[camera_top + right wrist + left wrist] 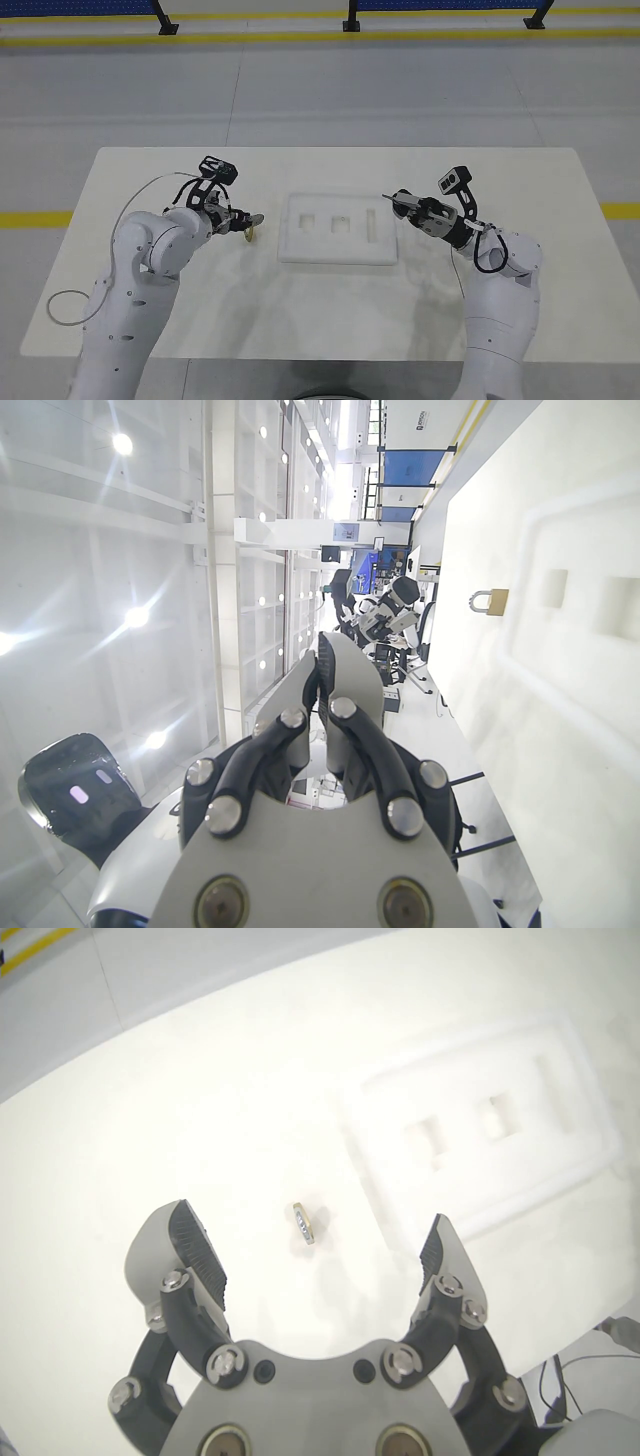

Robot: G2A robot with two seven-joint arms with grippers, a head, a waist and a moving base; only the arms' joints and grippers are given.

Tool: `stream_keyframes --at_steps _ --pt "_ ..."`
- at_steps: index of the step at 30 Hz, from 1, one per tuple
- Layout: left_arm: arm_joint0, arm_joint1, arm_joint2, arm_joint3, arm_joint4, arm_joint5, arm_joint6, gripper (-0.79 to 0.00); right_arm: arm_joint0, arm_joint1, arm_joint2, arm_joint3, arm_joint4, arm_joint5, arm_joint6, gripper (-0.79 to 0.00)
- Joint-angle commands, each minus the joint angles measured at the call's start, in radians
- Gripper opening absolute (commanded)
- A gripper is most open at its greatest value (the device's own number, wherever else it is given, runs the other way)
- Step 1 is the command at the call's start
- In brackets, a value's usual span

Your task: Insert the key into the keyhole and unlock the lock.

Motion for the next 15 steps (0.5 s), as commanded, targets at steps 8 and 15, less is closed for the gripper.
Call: stream_keyframes --at_steps 8,15 --pt "-0.117 -0.007 0.110 0.189 0.035 0.010 -0.093 0.000 0.000 0.000 0.000 0.000 0.000 0.000 0.000 -0.785" --pt "-0.157 -0.011 0.147 0.268 0.041 0.035 -0.107 -0.228 0.000 0.000 0.000 0.000 0.000 0.000 0.000 -0.785"
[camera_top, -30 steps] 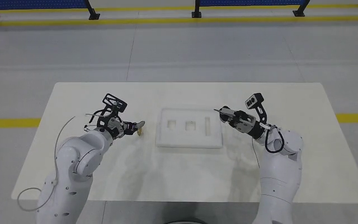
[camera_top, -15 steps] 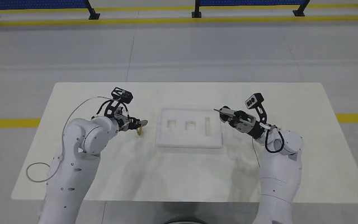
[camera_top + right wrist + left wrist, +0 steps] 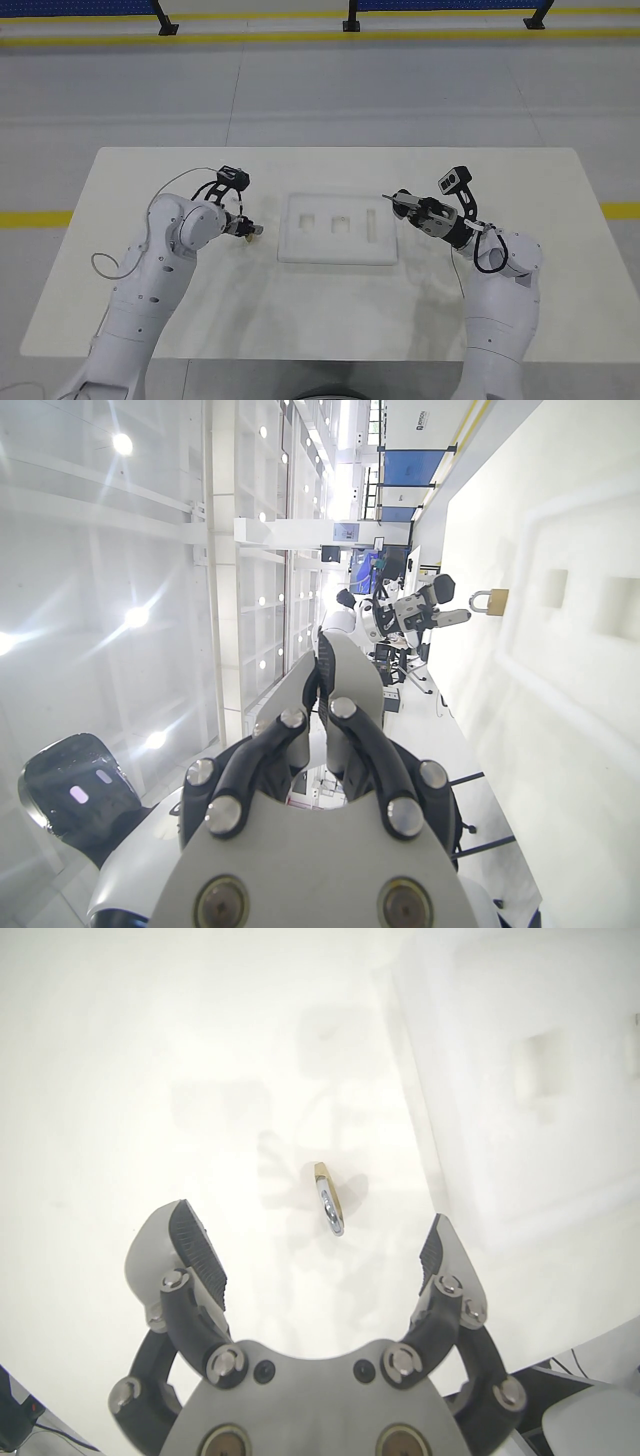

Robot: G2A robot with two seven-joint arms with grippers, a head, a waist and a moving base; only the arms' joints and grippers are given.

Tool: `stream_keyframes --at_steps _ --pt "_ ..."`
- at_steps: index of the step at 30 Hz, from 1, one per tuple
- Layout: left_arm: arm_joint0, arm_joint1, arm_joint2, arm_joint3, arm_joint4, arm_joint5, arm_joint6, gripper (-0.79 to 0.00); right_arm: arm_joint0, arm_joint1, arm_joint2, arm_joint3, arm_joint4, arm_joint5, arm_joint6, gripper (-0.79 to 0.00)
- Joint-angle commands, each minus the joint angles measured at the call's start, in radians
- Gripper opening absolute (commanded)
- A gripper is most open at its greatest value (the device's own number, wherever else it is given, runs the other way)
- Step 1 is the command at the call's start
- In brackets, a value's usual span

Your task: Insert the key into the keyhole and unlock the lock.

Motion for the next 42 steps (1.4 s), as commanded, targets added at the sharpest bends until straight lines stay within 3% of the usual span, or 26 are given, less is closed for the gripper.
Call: stream_keyframes --at_steps 1,3,5,14,17,25,30,32,42 --pt "-0.007 0.000 0.006 0.016 0.005 0.003 -0.003 -0.259 0.000 0.000 0.000 0.000 0.000 0.000 0.000 -0.785" --pt "-0.013 0.000 0.014 0.028 0.010 0.002 -0.006 -0.289 0.000 0.000 0.000 0.000 0.000 0.000 0.000 -0.785" --pt "-0.017 0.000 0.018 0.039 0.010 0.002 -0.003 -0.394 0.000 0.000 0.000 0.000 0.000 0.000 0.000 -0.785" --pt "-0.031 0.001 0.030 0.069 0.012 0.005 -0.005 -0.459 0.000 0.000 0.000 0.000 0.000 0.000 0.000 -0.785" --pt "-0.034 0.001 0.039 0.073 0.013 0.007 -0.011 -0.566 0.000 0.000 0.000 0.000 0.000 0.000 0.000 -0.785" --pt "-0.044 0.000 0.068 0.079 0.025 -0.005 -0.007 -0.582 0.000 0.000 0.000 0.000 0.000 0.000 0.000 -0.785" --pt "-0.050 -0.001 0.082 0.083 0.026 -0.007 -0.005 -0.680 0.000 0.000 0.000 0.000 0.000 0.000 0.000 -0.785" --pt "-0.052 -0.001 0.086 0.086 0.025 -0.007 -0.007 -0.773 0.000 0.000 0.000 0.000 0.000 0.000 0.000 -0.785" --pt "-0.049 0.002 0.060 0.056 -0.039 0.007 -0.001 -0.785 0.000 0.000 0.000 0.000 0.000 0.000 0.000 -0.785"
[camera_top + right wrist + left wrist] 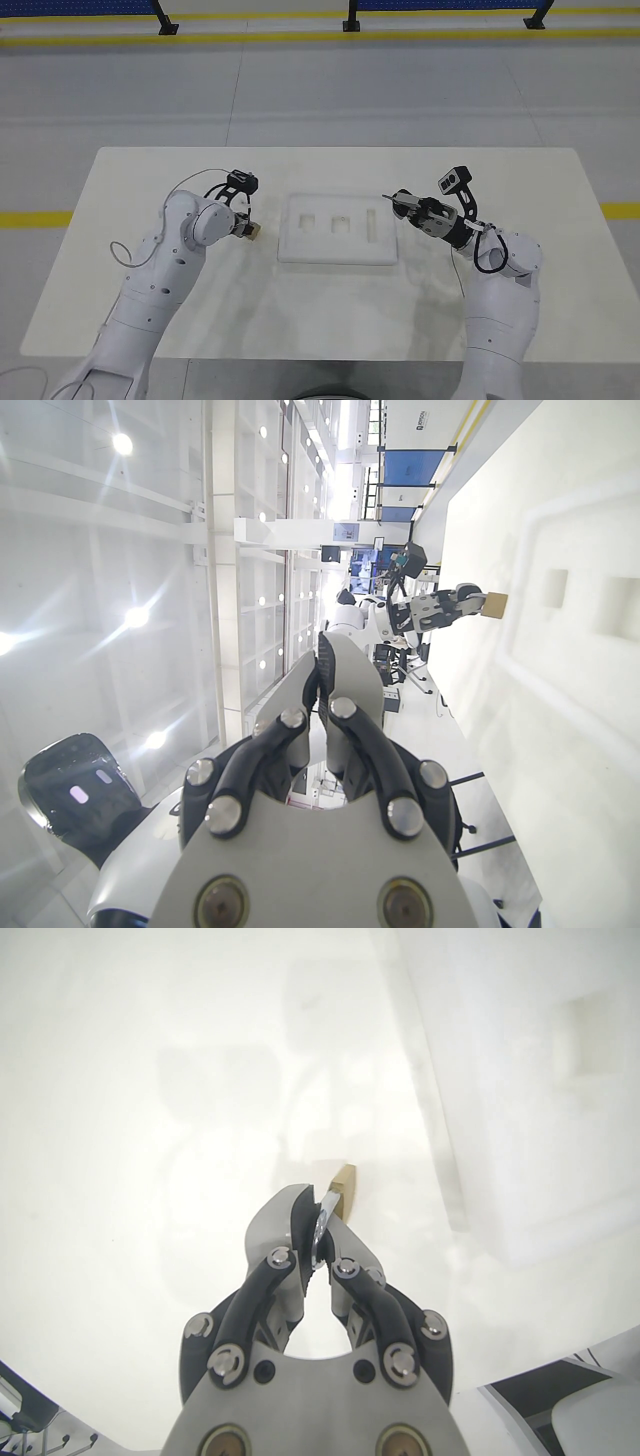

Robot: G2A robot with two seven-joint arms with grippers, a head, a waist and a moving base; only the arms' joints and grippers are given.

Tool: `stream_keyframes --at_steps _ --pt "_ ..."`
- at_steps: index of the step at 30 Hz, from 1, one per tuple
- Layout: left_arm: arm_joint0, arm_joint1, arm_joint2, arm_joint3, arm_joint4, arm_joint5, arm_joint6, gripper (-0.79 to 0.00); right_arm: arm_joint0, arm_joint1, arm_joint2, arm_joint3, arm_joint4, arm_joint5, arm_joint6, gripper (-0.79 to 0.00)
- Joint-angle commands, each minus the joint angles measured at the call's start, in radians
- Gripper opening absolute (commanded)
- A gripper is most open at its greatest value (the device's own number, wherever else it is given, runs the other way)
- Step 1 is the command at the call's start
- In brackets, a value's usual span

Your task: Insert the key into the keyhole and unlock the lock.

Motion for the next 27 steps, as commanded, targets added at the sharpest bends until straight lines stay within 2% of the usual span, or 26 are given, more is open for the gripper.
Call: stream_keyframes --at_steps 1,4,8,12,15,18,20,27 --pt "0.007 0.003 -0.026 -0.022 -0.038 0.008 0.001 -0.785 0.000 0.000 0.000 0.000 0.000 0.000 0.000 -0.785" --pt "0.020 0.005 -0.067 -0.054 -0.133 0.019 -0.003 -0.785 0.000 0.000 0.000 0.000 0.000 0.000 0.000 -0.785" --pt "0.035 0.006 -0.136 -0.098 -0.384 0.035 -0.039 -0.785 0.000 0.000 0.000 0.000 0.000 0.000 0.000 -0.785" --pt "0.027 0.003 -0.172 -0.089 -0.661 0.055 -0.097 -0.785 0.000 0.000 0.000 0.000 0.000 0.000 0.000 -0.785" --pt "0.005 -0.001 -0.162 -0.072 -0.834 0.073 -0.164 -0.785 0.000 0.000 0.000 0.000 0.000 0.000 0.000 -0.785" --pt "-0.018 -0.002 -0.135 -0.066 -0.931 0.061 -0.231 -0.785 0.000 0.000 0.000 0.000 0.000 0.000 0.000 -0.785" --pt "-0.032 -0.002 -0.122 -0.045 -1.006 0.089 -0.233 -0.785 0.000 0.000 0.000 0.000 0.000 0.000 0.000 -0.785" --pt "-0.084 0.008 -0.070 -0.008 -1.029 0.122 -0.233 -0.785 0.000 0.000 0.000 0.000 0.000 0.000 0.000 -0.785"
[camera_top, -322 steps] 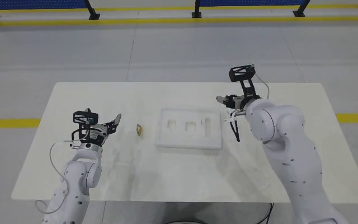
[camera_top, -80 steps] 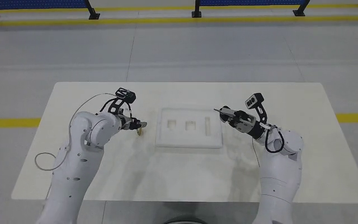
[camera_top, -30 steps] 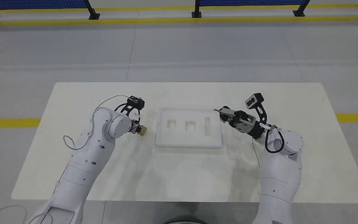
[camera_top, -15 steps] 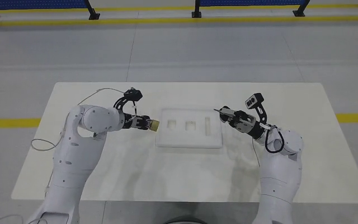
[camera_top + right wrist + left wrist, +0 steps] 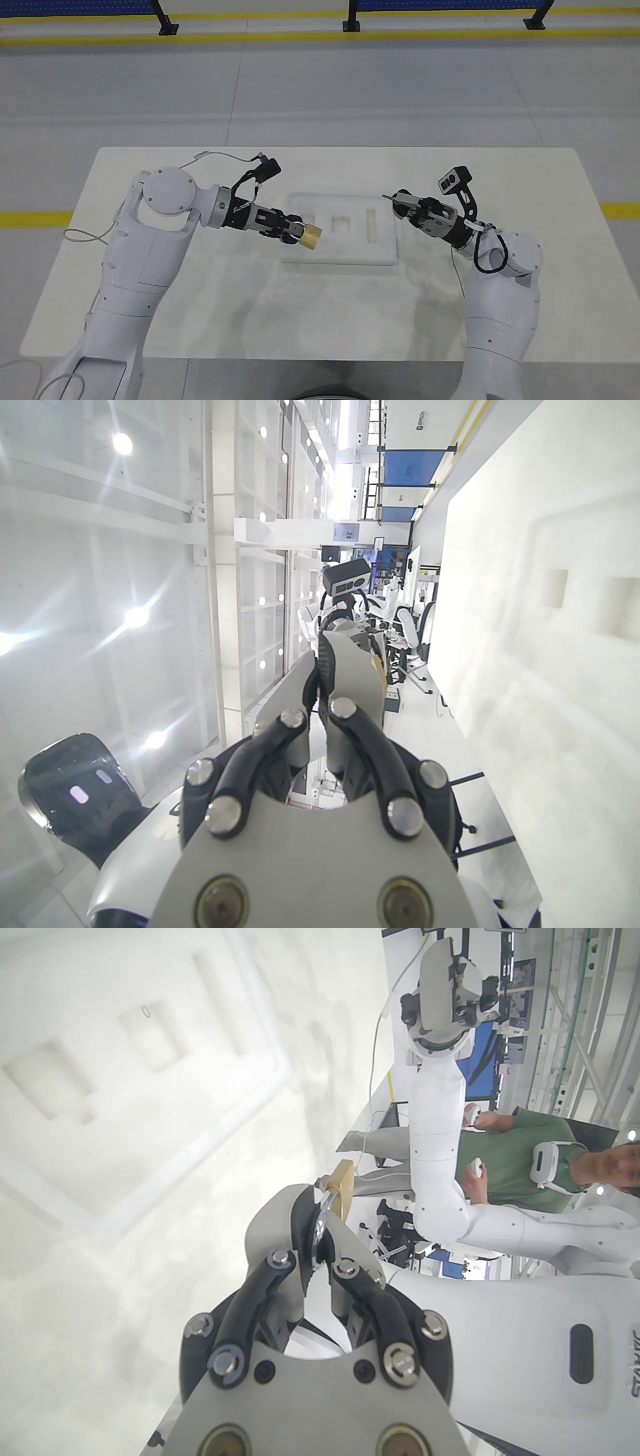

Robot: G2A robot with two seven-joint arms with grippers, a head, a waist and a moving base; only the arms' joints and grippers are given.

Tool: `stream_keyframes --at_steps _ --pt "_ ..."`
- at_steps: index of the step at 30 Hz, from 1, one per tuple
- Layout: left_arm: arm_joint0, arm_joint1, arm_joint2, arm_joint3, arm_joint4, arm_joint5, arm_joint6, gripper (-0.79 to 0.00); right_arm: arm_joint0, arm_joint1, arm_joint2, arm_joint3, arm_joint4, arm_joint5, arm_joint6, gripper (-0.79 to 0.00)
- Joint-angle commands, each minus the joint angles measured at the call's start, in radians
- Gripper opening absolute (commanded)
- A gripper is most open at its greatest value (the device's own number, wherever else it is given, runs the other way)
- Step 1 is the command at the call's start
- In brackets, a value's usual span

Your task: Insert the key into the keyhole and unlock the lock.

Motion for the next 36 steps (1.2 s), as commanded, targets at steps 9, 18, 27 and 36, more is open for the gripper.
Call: stream_keyframes --at_steps 9,18,27,36 --pt "0.000 0.000 0.000 0.000 0.001 0.000 0.000 -0.785 -0.009 0.001 -0.015 -0.004 0.014 -0.002 -0.031 -0.785" --pt "0.000 0.000 0.000 0.000 0.001 0.000 0.000 -0.785 -0.079 0.022 -0.063 -0.030 0.085 -0.052 -0.066 -0.785" --pt "-0.021 -0.012 0.044 0.023 -0.175 0.069 0.071 -0.785 -0.189 0.046 -0.092 -0.122 0.142 -0.149 -0.080 -0.785" --pt "-0.115 -0.027 0.156 0.106 -0.212 0.077 0.063 -0.785 -0.274 0.067 -0.167 -0.216 0.138 -0.187 -0.101 -0.785"
